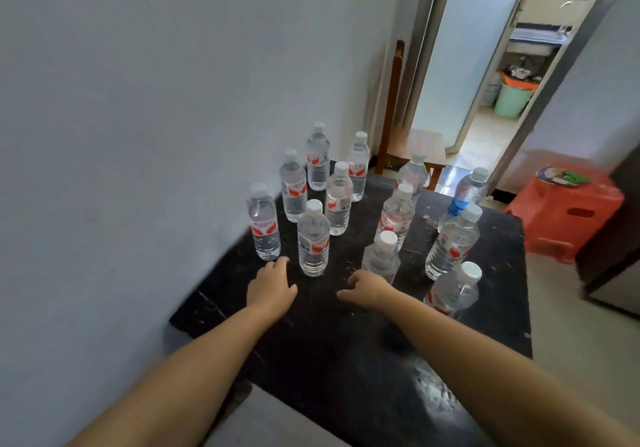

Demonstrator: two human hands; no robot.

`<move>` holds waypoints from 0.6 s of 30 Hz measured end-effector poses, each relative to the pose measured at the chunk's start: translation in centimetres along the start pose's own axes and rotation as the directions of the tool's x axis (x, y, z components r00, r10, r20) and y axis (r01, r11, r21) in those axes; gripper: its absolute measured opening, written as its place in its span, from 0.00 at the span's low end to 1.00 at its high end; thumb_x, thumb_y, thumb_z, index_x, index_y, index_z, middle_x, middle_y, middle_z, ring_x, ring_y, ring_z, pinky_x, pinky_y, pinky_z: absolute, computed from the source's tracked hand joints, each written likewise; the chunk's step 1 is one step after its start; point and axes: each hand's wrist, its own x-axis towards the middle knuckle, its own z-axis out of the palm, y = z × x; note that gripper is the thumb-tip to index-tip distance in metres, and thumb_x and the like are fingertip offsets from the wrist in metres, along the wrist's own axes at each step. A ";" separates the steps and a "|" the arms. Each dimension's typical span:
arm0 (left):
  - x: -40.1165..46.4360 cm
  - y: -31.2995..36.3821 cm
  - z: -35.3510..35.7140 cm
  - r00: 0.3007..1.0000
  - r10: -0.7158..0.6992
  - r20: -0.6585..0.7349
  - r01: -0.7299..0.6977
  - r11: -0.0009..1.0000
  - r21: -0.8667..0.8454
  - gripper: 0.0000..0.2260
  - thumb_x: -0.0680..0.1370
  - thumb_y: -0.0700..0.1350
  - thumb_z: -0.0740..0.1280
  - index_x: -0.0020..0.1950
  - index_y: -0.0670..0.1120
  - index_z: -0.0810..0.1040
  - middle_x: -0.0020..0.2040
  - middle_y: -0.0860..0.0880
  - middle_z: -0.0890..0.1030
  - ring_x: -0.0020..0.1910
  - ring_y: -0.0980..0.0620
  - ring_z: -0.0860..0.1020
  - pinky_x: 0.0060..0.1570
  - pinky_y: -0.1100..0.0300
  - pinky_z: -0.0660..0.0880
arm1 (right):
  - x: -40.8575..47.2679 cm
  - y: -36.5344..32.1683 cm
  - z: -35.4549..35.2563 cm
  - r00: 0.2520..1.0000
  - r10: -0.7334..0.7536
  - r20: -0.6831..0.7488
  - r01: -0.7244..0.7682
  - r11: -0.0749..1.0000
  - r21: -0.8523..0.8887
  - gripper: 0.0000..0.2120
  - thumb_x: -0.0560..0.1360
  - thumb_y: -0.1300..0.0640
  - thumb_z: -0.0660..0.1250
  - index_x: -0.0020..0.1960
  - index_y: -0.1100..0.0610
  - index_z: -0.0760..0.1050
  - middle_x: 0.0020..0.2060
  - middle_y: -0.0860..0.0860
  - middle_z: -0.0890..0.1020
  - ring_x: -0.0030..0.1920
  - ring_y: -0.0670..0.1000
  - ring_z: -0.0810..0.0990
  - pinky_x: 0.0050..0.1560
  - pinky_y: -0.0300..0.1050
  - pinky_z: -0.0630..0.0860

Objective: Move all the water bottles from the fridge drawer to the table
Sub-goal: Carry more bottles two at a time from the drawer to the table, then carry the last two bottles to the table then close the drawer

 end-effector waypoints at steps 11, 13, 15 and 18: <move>-14.3 -17.0 -7.4 0.875 -0.448 -0.184 0.448 0.893 -0.043 0.21 0.77 0.48 0.64 0.70 0.49 0.66 0.67 0.45 0.71 0.66 0.44 0.70 0.64 0.49 0.69 | -5.8 -15.7 9.6 0.925 -0.367 0.098 0.380 0.895 -0.234 0.25 0.75 0.46 0.67 0.67 0.57 0.69 0.62 0.56 0.75 0.59 0.57 0.77 0.59 0.49 0.75; -17.9 -19.5 -8.5 0.835 -0.510 -0.205 0.504 0.859 -0.083 0.21 0.77 0.48 0.64 0.70 0.49 0.65 0.68 0.45 0.70 0.66 0.44 0.69 0.64 0.49 0.68 | -7.6 -18.6 12.1 0.895 -0.430 0.120 0.447 0.856 -0.259 0.25 0.75 0.46 0.66 0.68 0.57 0.69 0.61 0.56 0.75 0.58 0.58 0.77 0.59 0.52 0.76; -21.5 -21.8 -9.5 0.794 -0.561 -0.233 0.548 0.827 -0.125 0.21 0.77 0.49 0.64 0.69 0.48 0.66 0.67 0.45 0.70 0.66 0.45 0.69 0.64 0.50 0.68 | -9.5 -21.3 14.8 0.861 -0.482 0.163 0.509 0.812 -0.287 0.23 0.76 0.48 0.66 0.67 0.57 0.70 0.60 0.55 0.76 0.58 0.58 0.77 0.58 0.53 0.76; -27.1 -25.1 -10.2 0.724 -0.637 -0.263 0.608 0.770 -0.192 0.19 0.77 0.49 0.64 0.67 0.48 0.66 0.66 0.46 0.71 0.65 0.46 0.70 0.63 0.51 0.68 | -12.3 -25.0 19.0 0.796 -0.538 0.276 0.604 0.724 -0.332 0.20 0.76 0.50 0.63 0.65 0.58 0.70 0.58 0.56 0.75 0.58 0.59 0.77 0.55 0.50 0.76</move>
